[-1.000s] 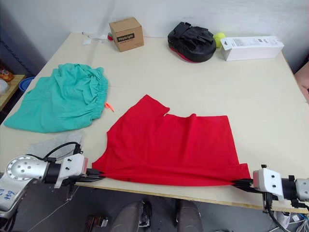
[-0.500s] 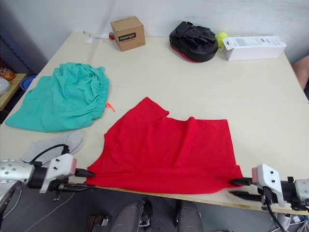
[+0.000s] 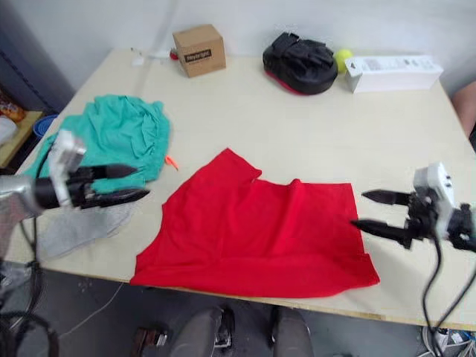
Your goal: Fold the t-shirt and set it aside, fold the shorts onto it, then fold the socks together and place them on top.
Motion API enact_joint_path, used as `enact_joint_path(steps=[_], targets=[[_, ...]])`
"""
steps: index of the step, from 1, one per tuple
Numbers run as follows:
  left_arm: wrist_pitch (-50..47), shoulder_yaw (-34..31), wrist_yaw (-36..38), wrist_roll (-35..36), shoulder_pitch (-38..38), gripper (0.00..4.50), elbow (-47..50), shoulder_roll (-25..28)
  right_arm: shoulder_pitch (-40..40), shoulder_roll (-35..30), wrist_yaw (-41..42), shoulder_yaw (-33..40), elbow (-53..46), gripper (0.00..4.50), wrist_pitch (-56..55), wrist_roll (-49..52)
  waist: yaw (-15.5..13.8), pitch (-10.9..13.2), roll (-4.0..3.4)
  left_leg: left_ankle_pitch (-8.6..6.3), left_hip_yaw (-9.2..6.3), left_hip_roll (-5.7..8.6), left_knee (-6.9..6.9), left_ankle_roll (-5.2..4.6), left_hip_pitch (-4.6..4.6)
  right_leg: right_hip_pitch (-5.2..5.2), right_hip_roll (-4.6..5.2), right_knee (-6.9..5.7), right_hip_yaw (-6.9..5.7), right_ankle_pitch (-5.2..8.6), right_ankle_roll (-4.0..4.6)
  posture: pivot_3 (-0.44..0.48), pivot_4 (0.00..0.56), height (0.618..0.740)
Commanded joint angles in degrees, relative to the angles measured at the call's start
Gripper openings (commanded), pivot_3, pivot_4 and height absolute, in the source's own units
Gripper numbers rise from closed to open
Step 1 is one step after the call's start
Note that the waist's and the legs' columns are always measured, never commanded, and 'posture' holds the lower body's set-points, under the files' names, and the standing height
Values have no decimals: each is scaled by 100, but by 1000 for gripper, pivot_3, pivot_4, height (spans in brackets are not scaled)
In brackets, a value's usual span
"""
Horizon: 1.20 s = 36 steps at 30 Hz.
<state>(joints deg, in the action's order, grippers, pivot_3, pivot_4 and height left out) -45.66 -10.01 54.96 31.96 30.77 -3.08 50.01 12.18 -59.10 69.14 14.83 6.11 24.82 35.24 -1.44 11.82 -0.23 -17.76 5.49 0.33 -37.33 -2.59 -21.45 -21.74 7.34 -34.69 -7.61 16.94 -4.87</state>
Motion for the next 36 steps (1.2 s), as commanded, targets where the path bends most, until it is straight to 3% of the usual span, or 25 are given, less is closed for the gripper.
enact_joint_path(steps=[1, 4, 6, 8, 11, 20, 23, 26, 34, 36], targets=[[67, 645, -156, -517, 721, 4497, -807, -322, 1004, 345, -337, -678, 1198, 4487, -595, -1011, 14, 1, 10, 17, 7, 2, -3, -16, -1, -3, -2, -9, 0, -1, -1, 0, 150, 740], [273, 1069, -275, -978, 1303, 4497, -1604, -658, 1873, 629, -446, -1110, 2202, 4487, -915, -1617, 41, 2, 15, 28, 45, 2, -3, -26, -26, -45, -11, -24, 2, 0, -2, 0, 150, 740], [414, 1298, -273, -1235, 1623, 4497, -2139, -854, 2352, 800, -371, -1382, 2788, 4487, -1107, -1949, 54, 3, 16, 33, 49, -2, -35, -28, -93, -106, -18, -47, -2, 0, -2, 0, 150, 740], [747, 1539, -181, -1542, 1894, 4497, -2742, -1043, 2845, 1018, -337, -1589, 3437, 4487, -1302, -2229, 76, 6, 20, 33, 48, -12, -65, -27, -105, -111, -67, -60, -13, 2, -5, 0, 150, 740], [917, 1699, -47, -1768, 2167, 4497, -3250, -1275, 3372, 1266, -274, -1746, 4197, 4487, -1543, -2532, 127, 12, 31, 34, 50, -13, -78, -28, -103, -111, -65, -81, -3, 1, -6, 0, 150, 740], [1413, 1771, 55, -2177, 2552, 4497, -4183, -1803, 4098, 1489, 120, -1947, 5404, 4487, -1792, -3117, 152, 12, 32, 47, 37, -8, -110, -27, -92, -101, -5, -124, 19, -1, -5, 0, 150, 740], [1412, 1769, 151, -2242, 2615, 4500, -4452, -1984, 4234, 1495, 248, -1954, 5595, 3954, -1774, -3235, 144, 11, 32, 47, 36, -3, -116, -28, -89, -93, 4, -126, 14, -1, -5, 0, 150, 740], [1516, 1798, 191, -2349, 2632, 3893, -4639, -2117, 4274, 1487, 412, -1914, 5626, 2951, -1849, -3287, 141, 11, 32, 47, 29, 0, -122, -28, -90, -86, 9, -125, 6, -1, -5, 0, 150, 740], [1802, 1691, 221, -2491, 2556, 1295, -4771, -2221, 4249, 1387, 707, -1668, 5504, 68, -2180, -3185, 156, 11, 33, 47, 27, 2, -121, -28, -90, -85, 8, -124, 3, -2, -6, 0, 150, 740], [1872, 1662, 235, -2515, 2504, 639, -4783, -2181, 4236, 1347, 711, -1584, 5501, 0, -2272, -3147, 161, 11, 32, 47, 26, 2, -121, -28, -90, -85, 8, -124, 3, -2, -6, 0, 150, 740]])
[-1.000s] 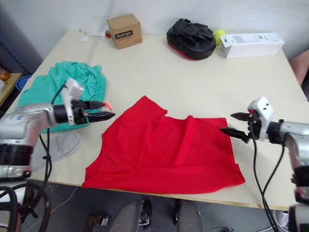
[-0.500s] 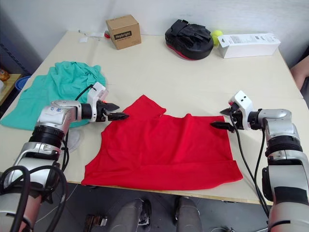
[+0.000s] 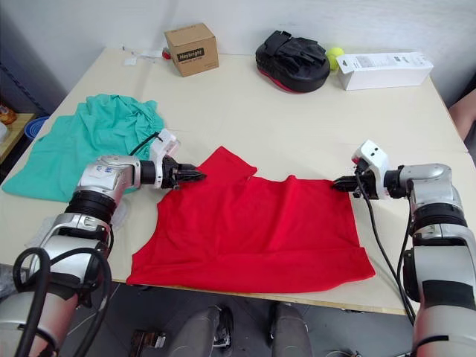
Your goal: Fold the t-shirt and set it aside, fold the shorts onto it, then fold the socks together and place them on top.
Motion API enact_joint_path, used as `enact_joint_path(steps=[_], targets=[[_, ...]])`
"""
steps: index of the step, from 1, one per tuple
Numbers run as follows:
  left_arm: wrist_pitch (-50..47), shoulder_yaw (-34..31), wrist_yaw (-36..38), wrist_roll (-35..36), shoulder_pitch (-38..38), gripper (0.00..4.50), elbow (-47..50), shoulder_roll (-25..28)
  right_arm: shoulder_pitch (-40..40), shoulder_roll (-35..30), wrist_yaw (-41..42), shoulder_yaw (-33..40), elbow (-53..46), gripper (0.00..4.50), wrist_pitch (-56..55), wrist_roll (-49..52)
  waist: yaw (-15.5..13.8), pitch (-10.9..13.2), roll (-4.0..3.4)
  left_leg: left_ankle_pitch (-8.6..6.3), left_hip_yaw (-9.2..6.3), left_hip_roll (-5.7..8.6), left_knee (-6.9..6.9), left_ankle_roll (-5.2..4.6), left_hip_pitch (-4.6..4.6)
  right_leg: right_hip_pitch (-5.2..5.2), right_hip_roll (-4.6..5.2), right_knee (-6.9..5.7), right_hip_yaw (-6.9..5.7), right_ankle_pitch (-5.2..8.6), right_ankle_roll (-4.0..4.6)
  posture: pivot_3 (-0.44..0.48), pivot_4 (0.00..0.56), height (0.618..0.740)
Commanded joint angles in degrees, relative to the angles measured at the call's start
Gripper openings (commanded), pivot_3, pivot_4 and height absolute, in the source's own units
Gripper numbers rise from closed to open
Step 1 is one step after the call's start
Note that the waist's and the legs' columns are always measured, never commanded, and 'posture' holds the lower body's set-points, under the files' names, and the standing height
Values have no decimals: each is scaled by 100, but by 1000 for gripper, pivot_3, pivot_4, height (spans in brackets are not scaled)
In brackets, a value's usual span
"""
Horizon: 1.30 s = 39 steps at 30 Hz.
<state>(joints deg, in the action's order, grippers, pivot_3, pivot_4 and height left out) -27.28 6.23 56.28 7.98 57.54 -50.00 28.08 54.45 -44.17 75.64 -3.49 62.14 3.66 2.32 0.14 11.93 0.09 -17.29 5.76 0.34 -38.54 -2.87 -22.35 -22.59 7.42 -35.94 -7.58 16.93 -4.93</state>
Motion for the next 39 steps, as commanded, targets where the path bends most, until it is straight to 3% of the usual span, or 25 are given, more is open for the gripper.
enact_joint_path(steps=[1, 2, 11, 16, 23, 31, 39], targets=[[76, -15, 81, -104, -210, 291, -70, 25, -12, -173, 86, 290, -115, 0, -212, 165, 7, 0, 0, 0, 0, 0, 0, 0, 0, 0, 0, 0, 0, 0, 0, 0, 150, 740], [117, -98, 81, -53, -256, 6, -21, 32, -41, -202, 104, 344, -135, 0, -284, 190, 10, 0, 0, 0, 0, 0, 1, 0, 0, 0, 0, 0, 0, 0, 0, 0, 150, 740], [1391, -869, 385, 476, -1093, 6, 1292, 155, -548, -455, 426, 848, -754, 0, -585, 595, 23, 0, 0, -1, -3, -2, 3, 2, -1, -2, 0, 2, -1, 0, 0, 0, 150, 740], [1910, -1056, 463, 647, -1948, 6, 2575, 326, -1419, -722, 744, 1154, -1807, 0, -128, 1051, 10, 0, 0, -2, -4, -2, 5, 3, -1, -2, 2, 5, 0, 0, 0, 0, 150, 740], [2343, -1297, 178, 760, -2825, 6, 3699, 413, -2487, -847, 532, 1491, -2748, 0, -77, 1374, -4, 0, -1, -4, -7, -2, -2, 4, 1, 0, 8, 18, 1, 0, 1, 0, 150, 740], [3152, -1261, 211, 556, -3619, 6, 4116, 641, -3396, -774, 379, 1736, -3515, 0, -256, 1636, -9, 0, -2, -6, -6, -3, 23, 7, 13, 1, 8, 29, 2, 0, 2, 0, 150, 740], [3700, -1146, 211, 348, -4085, 6, 4109, 883, -3854, -778, 403, 1666, -3619, 0, -886, 1561, -8, 0, -2, -8, -6, -3, 29, 5, 16, 1, 10, 33, 3, -1, 2, 0, 150, 740]])
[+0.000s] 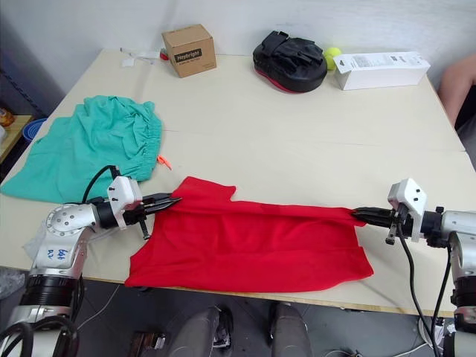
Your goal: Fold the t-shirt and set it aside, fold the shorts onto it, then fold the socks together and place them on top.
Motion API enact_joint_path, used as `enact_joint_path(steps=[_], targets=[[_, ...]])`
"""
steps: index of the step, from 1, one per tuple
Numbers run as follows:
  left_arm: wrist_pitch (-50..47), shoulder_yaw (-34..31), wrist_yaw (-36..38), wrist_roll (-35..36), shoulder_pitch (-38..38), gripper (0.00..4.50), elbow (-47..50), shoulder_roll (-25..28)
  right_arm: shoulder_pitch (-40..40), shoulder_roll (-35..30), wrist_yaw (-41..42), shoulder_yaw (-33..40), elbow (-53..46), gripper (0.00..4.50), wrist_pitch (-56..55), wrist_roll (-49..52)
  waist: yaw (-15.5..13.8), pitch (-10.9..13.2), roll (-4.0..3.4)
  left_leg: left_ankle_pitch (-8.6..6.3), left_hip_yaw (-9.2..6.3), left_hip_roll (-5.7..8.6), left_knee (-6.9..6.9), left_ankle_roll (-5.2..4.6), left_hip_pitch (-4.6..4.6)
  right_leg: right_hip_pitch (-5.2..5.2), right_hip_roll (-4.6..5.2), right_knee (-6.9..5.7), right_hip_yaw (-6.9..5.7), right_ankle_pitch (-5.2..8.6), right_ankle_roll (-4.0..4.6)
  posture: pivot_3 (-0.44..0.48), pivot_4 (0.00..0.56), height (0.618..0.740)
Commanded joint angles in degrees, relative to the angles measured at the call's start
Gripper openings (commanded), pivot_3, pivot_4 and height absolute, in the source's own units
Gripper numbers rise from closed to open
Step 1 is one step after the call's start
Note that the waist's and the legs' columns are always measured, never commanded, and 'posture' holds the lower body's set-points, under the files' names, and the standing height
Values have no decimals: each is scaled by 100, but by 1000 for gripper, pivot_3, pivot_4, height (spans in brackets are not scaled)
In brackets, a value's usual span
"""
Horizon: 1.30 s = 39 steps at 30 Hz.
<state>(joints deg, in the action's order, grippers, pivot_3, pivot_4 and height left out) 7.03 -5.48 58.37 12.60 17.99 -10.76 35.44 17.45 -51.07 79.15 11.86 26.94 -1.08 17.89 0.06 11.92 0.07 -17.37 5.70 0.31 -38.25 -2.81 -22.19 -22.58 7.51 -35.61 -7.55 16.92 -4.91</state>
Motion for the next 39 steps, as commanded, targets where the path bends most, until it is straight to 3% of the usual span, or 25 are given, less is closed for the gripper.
enact_joint_path(steps=[1, 9, 11, 14, 17, 23, 26, 31, 34, 39], targets=[[339, 49, -2, -158, -180, 6, 180, 170, -225, -98, 104, 95, -99, 0, -585, -35, 0, 0, 0, 0, 0, 0, 2, 0, 0, -1, 0, 1, 0, 0, 0, 0, 150, 740], [311, 131, -50, -170, -415, 6, 245, 278, -431, -88, -17, 44, -239, 0, -417, 52, 0, 0, 0, 0, 0, 0, 4, -1, 2, 0, 2, 0, 1, -1, 2, 0, 150, 740], [-46, 90, -16, -13, -457, 0, 354, 322, -421, -106, -25, 73, -363, 441, -303, 110, 3, 0, -1, -1, -2, 0, 5, 0, 2, -1, 2, 1, 1, -1, 2, 0, 150, 740], [-387, 43, 189, 235, -530, 711, 614, 464, -489, -197, 44, 135, -593, 1329, -17, 227, 12, 0, -1, -1, -2, -2, 7, 0, 3, -1, 2, 0, 1, 0, 3, 0, 150, 740], [-1011, -130, 456, 523, -602, 1614, 900, 917, -753, -475, 273, 275, -1028, 2392, 124, 350, -2, 1, -3, -1, -4, -2, 8, 0, 1, -2, 2, 1, -1, 1, 4, 0, 150, 740], [-3949, -616, 434, 1969, -176, 3489, 1388, 1610, -797, -567, 43, 720, -2068, 4468, 1220, 1218, -5, 1, -4, -5, -16, -2, 8, 3, 2, 2, 5, 2, -1, 1, 5, 0, 150, 740], [-5180, -577, 95, 2324, 350, 4482, 1327, 1629, -712, -551, -2, 721, -2426, 4500, 1994, 1689, -21, 1, -3, -4, -23, -2, 8, 2, 1, 4, 5, 1, -3, 1, 5, 0, 150, 740], [-6644, 239, -492, 2014, 1681, 4482, 549, 1312, -465, -360, -192, 464, -2697, 4500, 2223, 1734, -83, 1, -2, -3, -19, 1, 8, 0, -1, 5, -3, -5, -4, 1, 5, 0, 150, 740], [-6846, 600, -804, 1700, 2331, 4482, -86, 935, -366, -249, -267, 398, -2785, 4500, 2255, 1720, -138, 1, -1, -1, -13, 3, 5, -3, -3, 4, -6, -19, -2, 1, 4, 0, 150, 740], [-6628, 1046, -934, 1246, 2652, 4482, -667, 542, -418, -141, -413, 444, -3039, 4500, 2343, 1786, -144, 1, 0, 1, -7, 3, 5, -4, -11, 0, -15, -9, -2, 1, 4, 0, 150, 740]])
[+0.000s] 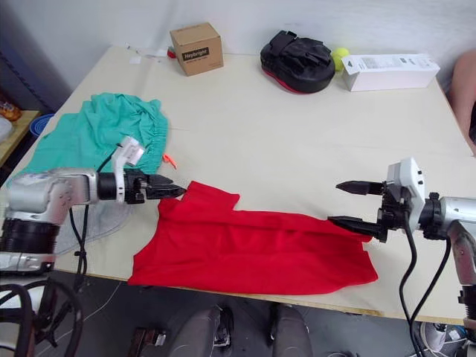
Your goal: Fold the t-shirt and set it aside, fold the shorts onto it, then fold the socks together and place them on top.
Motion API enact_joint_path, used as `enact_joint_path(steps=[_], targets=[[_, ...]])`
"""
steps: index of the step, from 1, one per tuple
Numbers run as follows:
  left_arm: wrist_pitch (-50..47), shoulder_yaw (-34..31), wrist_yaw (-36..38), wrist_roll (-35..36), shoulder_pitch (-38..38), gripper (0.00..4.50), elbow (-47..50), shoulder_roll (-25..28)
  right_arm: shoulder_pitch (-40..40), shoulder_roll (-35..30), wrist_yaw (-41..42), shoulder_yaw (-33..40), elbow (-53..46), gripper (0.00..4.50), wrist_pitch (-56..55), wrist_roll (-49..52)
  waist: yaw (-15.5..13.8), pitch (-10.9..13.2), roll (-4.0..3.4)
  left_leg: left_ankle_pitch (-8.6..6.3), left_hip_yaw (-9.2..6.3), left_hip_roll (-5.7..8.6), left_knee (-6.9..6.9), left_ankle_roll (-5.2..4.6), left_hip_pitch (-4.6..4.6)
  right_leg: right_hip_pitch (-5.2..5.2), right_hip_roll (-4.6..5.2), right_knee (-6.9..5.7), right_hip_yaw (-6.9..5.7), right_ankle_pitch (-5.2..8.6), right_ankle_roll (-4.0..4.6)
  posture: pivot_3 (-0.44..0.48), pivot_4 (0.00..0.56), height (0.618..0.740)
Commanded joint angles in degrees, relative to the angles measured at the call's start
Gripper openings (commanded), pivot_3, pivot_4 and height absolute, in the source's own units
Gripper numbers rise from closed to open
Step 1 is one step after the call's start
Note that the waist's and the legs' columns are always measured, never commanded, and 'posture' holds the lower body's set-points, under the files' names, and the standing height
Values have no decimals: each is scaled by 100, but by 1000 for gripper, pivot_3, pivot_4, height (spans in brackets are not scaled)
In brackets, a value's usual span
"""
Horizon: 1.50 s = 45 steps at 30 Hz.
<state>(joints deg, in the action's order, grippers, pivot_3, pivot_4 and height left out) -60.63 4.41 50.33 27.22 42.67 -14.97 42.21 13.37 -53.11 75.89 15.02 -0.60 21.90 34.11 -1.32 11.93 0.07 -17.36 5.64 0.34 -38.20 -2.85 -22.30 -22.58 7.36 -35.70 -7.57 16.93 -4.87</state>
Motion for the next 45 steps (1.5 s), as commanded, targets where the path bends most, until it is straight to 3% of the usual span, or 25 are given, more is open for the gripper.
enact_joint_path(steps=[1, 6, 9, 16, 22, 30, 38, 45], targets=[[181, 92, -172, -298, 236, 4482, -390, -227, -56, 79, -120, 163, -344, 4500, 48, 181, -8, 0, 2, 0, 1, 0, -2, -1, 0, 0, 0, 1, -1, 0, 0, 0, 150, 740], [489, 268, 26, -466, 332, 4482, -673, -540, -260, 138, -312, 278, -500, 4500, -16, 142, -36, -2, 4, 6, -3, 0, -22, -4, 3, 8, 7, 5, -2, 0, -1, 0, 150, 740], [672, 398, 171, -562, 369, 3910, -768, -744, -380, 162, -371, 323, -545, 4500, -68, 147, -50, -3, 6, 5, -6, 1, -28, -3, 6, 12, 13, 3, 0, -2, -3, 0, 150, 740], [963, 533, 361, -823, 234, 1734, -757, -854, -545, 137, -421, 396, -547, 4500, -180, 129, -24, -4, 6, 3, -6, 2, -20, 1, 4, 10, 8, -7, -1, -2, -3, 0, 150, 740], [1731, 172, 458, -739, -69, 14, -506, -950, -605, 141, -437, 442, -499, 4500, -263, 108, -15, -4, 6, 3, -5, 1, -21, 0, 4, 10, 8, -4, -1, -2, -3, 0, 150, 740], [4230, -491, 1708, -380, -1092, 14, 533, -854, -719, 69, -387, 550, -308, 4500, -479, -14, -9, -3, 8, 2, -7, -1, -20, 1, 1, 7, 9, 15, -2, -2, -3, 0, 150, 740], [5784, -621, 2239, -628, -2104, 14, 1001, -501, -1091, 18, -249, 664, 39, 4500, -804, -262, -4, -4, 7, 1, -4, -1, -13, 0, 8, 7, 12, 15, 2, -2, -2, 0, 150, 740], [7068, -546, 2447, -945, -2518, 14, 936, -368, -1360, 43, -227, 675, 273, 4500, -1060, -419, -7, -4, 7, -5, -5, -1, -9, -5, 8, 7, 17, 19, 2, -2, -2, 0, 150, 740]])
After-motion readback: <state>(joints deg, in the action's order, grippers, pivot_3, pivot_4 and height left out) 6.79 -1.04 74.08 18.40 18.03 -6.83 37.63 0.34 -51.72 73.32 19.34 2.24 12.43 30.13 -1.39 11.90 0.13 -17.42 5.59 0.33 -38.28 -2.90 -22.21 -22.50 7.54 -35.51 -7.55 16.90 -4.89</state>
